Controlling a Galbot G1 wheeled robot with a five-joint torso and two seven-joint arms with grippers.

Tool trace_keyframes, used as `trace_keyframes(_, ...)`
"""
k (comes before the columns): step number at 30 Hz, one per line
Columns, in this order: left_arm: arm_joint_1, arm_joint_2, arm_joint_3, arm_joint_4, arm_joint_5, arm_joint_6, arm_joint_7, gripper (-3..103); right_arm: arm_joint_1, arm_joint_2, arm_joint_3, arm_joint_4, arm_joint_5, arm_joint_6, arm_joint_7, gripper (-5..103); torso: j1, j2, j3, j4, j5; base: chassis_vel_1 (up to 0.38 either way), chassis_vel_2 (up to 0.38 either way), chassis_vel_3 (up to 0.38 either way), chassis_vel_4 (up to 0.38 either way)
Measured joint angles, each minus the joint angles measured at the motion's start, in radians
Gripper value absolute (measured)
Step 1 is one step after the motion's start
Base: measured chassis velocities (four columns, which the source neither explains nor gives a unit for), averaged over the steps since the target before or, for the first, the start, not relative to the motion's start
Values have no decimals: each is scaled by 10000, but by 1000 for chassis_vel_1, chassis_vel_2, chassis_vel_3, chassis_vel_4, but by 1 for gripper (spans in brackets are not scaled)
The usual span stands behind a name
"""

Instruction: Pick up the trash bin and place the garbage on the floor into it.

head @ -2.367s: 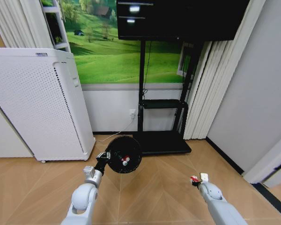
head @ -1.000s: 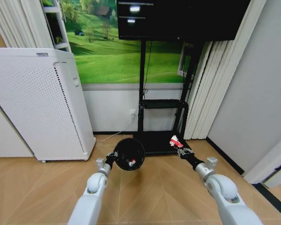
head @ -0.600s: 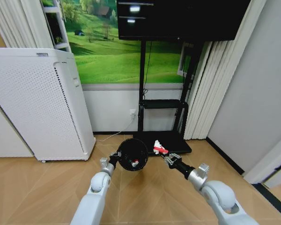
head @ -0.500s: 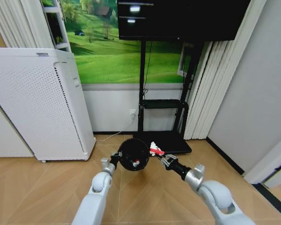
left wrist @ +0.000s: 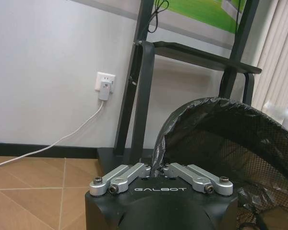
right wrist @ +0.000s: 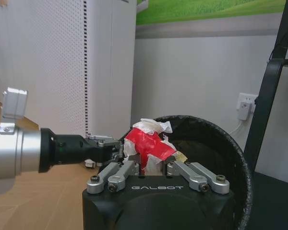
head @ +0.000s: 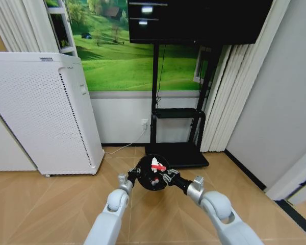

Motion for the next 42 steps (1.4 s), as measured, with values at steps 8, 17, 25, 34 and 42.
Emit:
trace_keyframes(8, 5, 91, 57, -80, -76, 20, 3, 3, 33, 309, -211, -78, -386, -176, 494, 47, 0, 0, 0, 1, -1, 0, 0, 0, 0)
trace_keyframes(17, 41, 215, 86, -131, -148, 31, 53, 3, 11, 346, 34, -90, -296, -476, 993, 79, 0, 1, -1, 0, 0, 0, 0, 0, 0)
trace_keyframes(25, 37, 277, -10, -173, -209, 31, 66, 3, 52, 360, 223, 70, 16, -674, 1181, 100, 0, 0, 0, 1, 0, 0, 0, 0, 0)
trace_keyframes(34, 4, 198, -2, -163, -190, 33, 91, 3, -184, 119, 40, 741, -140, -589, 909, 100, 0, 1, 0, 1, 0, 0, 0, 0, 0)
trace_keyframes(42, 66, 183, -53, -372, -186, 44, 43, 3, -157, 287, 129, 824, 250, -697, 1538, 100, 0, 0, -1, 2, 0, 0, 0, 0, 0)
